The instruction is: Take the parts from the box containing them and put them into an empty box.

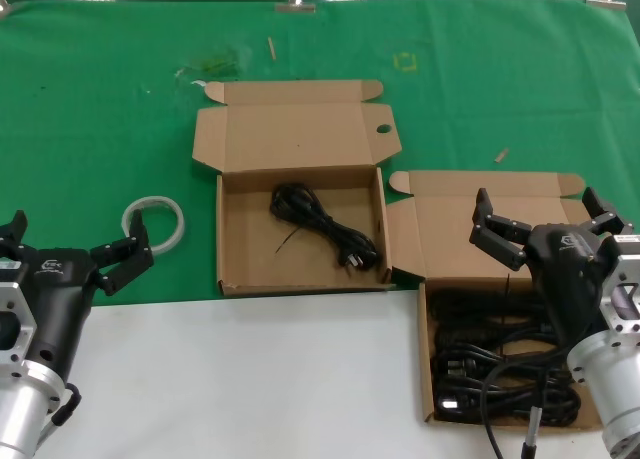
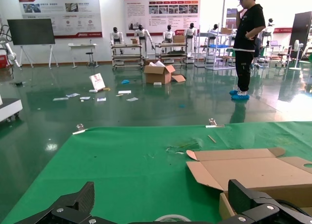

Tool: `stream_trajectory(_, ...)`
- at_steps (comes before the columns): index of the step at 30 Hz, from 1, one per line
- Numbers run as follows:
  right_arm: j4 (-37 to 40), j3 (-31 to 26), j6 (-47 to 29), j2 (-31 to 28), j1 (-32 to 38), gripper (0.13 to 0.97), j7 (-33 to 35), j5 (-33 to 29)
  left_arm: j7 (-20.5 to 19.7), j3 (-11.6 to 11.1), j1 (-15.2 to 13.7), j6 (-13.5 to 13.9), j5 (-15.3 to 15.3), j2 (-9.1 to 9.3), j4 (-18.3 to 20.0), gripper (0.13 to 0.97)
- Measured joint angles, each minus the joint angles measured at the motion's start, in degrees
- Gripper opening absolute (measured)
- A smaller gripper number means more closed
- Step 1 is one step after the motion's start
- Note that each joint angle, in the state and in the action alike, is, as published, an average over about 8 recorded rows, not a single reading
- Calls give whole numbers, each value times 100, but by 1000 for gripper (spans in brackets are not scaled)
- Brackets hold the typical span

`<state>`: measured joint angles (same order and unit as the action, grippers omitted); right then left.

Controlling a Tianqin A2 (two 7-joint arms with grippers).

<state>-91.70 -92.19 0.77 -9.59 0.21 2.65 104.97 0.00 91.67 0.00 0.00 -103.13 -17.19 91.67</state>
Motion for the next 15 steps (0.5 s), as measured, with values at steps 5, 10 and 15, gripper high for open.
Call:
stream_trajectory(5, 0, 0, 0, 0, 0, 966, 0, 0, 0, 0, 0, 0, 0, 0, 0, 965)
stream_trajectory(10, 0, 0, 0, 0, 0, 966, 0, 0, 0, 0, 0, 0, 0, 0, 0, 965)
stream_trajectory(15, 0, 0, 0, 0, 0, 966, 0, 0, 0, 0, 0, 0, 0, 0, 0, 965)
